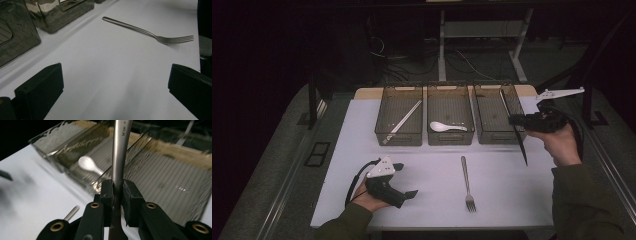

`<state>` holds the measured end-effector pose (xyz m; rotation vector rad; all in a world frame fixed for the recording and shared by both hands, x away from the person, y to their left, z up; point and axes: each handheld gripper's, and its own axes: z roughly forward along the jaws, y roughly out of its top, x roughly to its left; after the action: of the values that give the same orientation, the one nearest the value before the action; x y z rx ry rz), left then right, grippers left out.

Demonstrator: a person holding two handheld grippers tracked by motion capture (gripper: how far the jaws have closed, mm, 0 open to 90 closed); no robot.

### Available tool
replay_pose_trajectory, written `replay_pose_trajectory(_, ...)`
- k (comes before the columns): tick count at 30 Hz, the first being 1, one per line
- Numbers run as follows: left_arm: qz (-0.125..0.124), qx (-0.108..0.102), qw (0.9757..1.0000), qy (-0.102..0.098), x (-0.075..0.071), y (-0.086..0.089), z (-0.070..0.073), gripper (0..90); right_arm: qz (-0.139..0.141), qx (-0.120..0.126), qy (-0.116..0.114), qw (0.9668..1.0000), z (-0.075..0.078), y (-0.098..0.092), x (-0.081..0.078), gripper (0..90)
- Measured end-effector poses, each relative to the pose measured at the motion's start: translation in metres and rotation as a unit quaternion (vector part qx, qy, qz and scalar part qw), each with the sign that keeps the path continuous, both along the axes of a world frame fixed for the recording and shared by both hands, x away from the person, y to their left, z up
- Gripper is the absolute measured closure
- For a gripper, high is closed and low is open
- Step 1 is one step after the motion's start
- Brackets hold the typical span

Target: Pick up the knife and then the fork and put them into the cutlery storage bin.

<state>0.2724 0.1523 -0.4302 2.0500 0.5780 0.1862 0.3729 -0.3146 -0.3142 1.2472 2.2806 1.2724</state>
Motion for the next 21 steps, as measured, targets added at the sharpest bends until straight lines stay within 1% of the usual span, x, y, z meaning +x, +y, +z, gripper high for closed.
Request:
replay_pose_trajectory(2,0.0,-0.001,1.0,0.0,0.0,0.0,0.0,0.0,-0.004,-0.003,-0.003,1.0,0.005,0.001,0.007,79.2)
replay_pose_trajectory(6,-0.002,0.0,1.0,0.0,0.0,0.0,0.0,0.0,-0.014,-0.01,-0.02,0.9997,0.016,0.003,0.023,79.2)
replay_pose_trajectory(7,-0.002,0.0,1.0,0.0,0.0,-0.001,0.0,0.0,-0.015,-0.012,-0.026,0.9995,0.02,0.005,0.029,79.2)
replay_pose_trajectory(11,-0.004,0.0,1.0,-0.001,0.0,-0.001,0.0,0.0,-0.024,-0.025,-0.038,0.9987,0.029,0.009,0.047,79.2)
replay_pose_trajectory(12,-0.004,0.0,1.0,-0.001,0.0,-0.001,0.0,0.0,-0.028,-0.024,-0.039,0.9986,0.031,0.009,0.053,79.2)
replay_pose_trajectory(14,-0.004,-0.001,1.0,0.0,0.0,0.0,0.0,0.0,-0.034,-0.025,-0.047,0.998,0.031,0.01,0.063,79.2)
replay_pose_trajectory(16,-0.004,-0.003,1.0,0.001,0.0,-0.001,0.0,0.0,-0.041,-0.027,-0.05,0.9976,0.03,0.01,0.073,79.2)
replay_pose_trajectory(18,-0.005,-0.004,1.0,0.001,0.0,-0.001,0.0,0.0,-0.048,-0.041,-0.056,0.9965,0.028,0.01,0.082,79.2)
replay_pose_trajectory(21,-0.006,-0.002,1.0,0.003,0.0,0.0,-0.001,0.0,-0.061,-0.057,-0.051,0.9952,0.022,0.01,0.094,79.2)
